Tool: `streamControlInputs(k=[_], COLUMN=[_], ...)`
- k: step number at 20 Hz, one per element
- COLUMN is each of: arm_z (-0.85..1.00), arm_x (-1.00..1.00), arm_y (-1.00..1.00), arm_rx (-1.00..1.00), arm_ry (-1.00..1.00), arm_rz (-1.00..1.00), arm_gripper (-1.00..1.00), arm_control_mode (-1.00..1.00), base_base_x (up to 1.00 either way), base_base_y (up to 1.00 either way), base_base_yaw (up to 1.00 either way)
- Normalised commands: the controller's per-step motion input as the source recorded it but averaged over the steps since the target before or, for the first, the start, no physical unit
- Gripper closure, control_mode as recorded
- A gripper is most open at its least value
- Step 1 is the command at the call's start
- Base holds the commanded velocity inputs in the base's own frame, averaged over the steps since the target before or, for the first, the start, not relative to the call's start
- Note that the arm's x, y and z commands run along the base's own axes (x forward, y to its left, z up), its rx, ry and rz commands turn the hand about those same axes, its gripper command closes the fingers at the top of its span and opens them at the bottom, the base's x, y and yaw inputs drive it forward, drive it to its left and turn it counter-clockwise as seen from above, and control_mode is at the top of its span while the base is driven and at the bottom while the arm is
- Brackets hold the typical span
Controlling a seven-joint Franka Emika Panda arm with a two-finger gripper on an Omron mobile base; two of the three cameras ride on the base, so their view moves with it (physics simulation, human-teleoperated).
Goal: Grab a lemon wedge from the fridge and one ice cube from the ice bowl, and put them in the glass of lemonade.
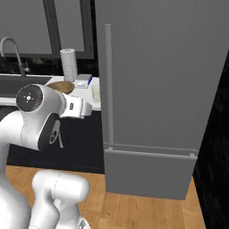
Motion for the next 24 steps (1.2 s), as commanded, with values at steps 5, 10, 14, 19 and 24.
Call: streamControlInputs(k=[5,10,14,19,24], arm_z=[0.06,0.0,0.0,0.0,-0.01], arm_x=[0.44,0.63,0.82,0.85,0.8], arm_y=[0.0,-0.01,-0.1,-0.04,0.0], arm_rx=[0.0,0.0,0.0,0.0,0.0], arm_ry=[-0.01,0.0,0.01,0.01,0.0], arm_rz=[0.01,0.0,0.0,0.0,0.03], arm_gripper=[-1.0,-1.0,-1.0,-1.0,-1.0], arm_control_mode=[-1.0,-1.0,-1.0,-1.0,-1.0], base_base_x=[0.0,0.0,0.0,0.0,0.0], base_base_y=[0.0,0.0,0.0,0.0,0.0], base_base_yaw=[0.0,0.0,0.0,0.0,0.0])
